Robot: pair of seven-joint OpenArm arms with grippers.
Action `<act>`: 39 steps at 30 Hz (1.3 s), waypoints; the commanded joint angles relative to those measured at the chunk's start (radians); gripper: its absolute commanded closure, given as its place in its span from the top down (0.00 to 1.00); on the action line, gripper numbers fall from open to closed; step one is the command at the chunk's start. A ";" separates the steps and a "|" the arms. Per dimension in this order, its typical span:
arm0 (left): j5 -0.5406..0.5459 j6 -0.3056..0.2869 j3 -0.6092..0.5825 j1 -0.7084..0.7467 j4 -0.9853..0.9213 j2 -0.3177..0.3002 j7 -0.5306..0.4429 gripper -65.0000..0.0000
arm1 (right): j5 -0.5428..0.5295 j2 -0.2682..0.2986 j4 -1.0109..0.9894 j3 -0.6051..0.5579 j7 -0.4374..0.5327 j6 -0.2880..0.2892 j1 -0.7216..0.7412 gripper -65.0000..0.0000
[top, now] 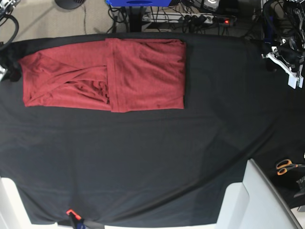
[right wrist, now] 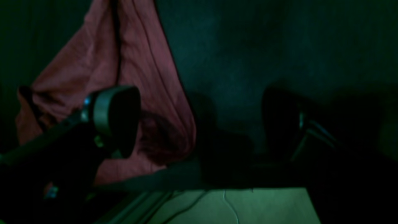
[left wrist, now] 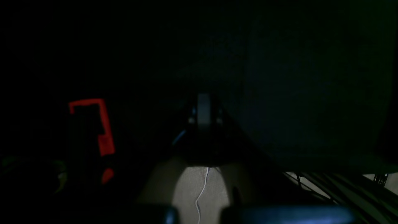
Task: Fold the T-shirt properly
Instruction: 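Release the shirt and move the right gripper to the shirt's end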
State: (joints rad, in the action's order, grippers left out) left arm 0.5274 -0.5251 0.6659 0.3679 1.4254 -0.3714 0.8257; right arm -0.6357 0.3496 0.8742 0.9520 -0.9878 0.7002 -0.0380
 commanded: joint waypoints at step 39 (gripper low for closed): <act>0.012 -0.007 0.007 0.001 0.013 -0.021 -0.016 0.00 | 0.010 0.053 0.132 -0.348 -0.096 -0.002 -0.043 0.89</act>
State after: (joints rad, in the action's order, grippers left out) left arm 0.5274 -0.5251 0.6659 0.3687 1.4254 -0.3710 0.8257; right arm -0.6262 0.3969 1.0019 0.6052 -1.0744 0.6960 -0.0814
